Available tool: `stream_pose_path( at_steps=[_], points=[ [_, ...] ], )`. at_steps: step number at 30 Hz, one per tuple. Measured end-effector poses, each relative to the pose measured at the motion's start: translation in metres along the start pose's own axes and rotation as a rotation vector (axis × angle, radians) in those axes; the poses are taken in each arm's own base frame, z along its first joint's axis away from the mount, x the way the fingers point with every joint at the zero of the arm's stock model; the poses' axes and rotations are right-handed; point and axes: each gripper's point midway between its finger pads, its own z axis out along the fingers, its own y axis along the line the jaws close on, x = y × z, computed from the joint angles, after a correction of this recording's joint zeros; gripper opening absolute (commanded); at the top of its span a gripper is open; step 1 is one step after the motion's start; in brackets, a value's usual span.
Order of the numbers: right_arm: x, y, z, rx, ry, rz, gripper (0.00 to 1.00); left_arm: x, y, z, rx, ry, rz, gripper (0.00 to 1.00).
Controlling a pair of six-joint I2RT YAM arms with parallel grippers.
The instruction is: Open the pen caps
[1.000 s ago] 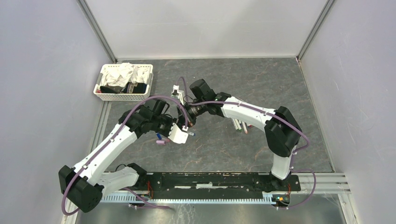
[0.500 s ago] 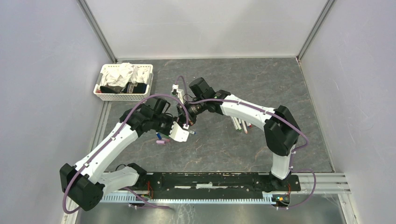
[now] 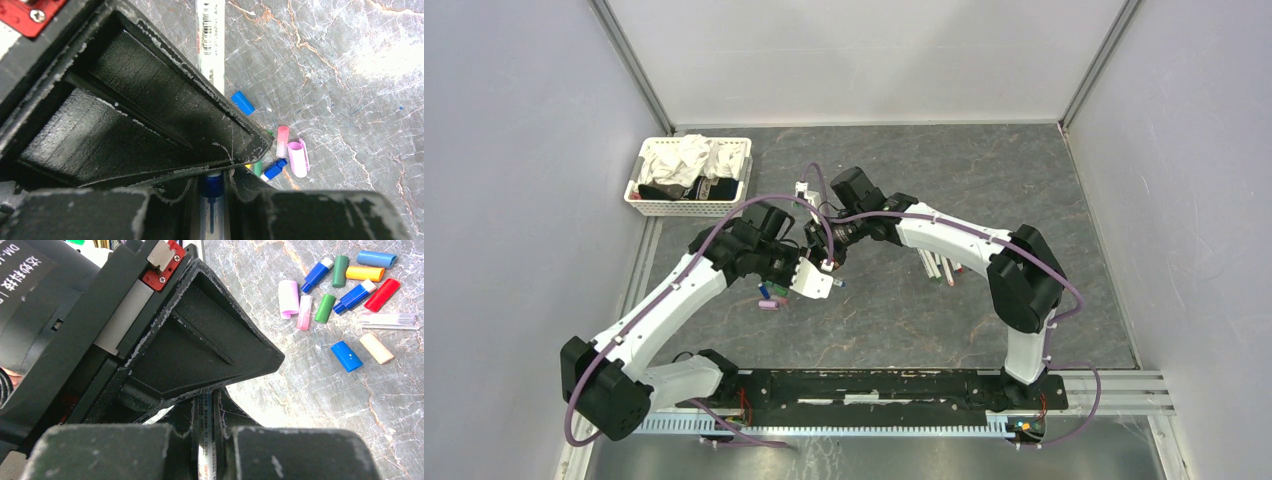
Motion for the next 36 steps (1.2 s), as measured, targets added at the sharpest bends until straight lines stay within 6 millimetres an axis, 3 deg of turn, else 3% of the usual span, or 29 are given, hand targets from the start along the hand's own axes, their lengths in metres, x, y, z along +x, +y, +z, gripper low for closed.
stream_pose_path(
  at_steps=[19,28,36],
  points=[
    [0.001,-0.002,0.001,0.001,-0.001,-0.032,0.00,0.004,0.000,0.000,0.002,0.021,-0.002,0.02],
    [0.001,0.006,0.004,-0.002,-0.004,-0.055,0.00,0.002,-0.005,-0.008,-0.005,0.025,0.004,0.02],
    [0.010,0.009,0.000,0.029,-0.024,-0.085,0.00,-0.004,-0.007,-0.006,0.001,0.015,0.023,0.02]
  ],
)
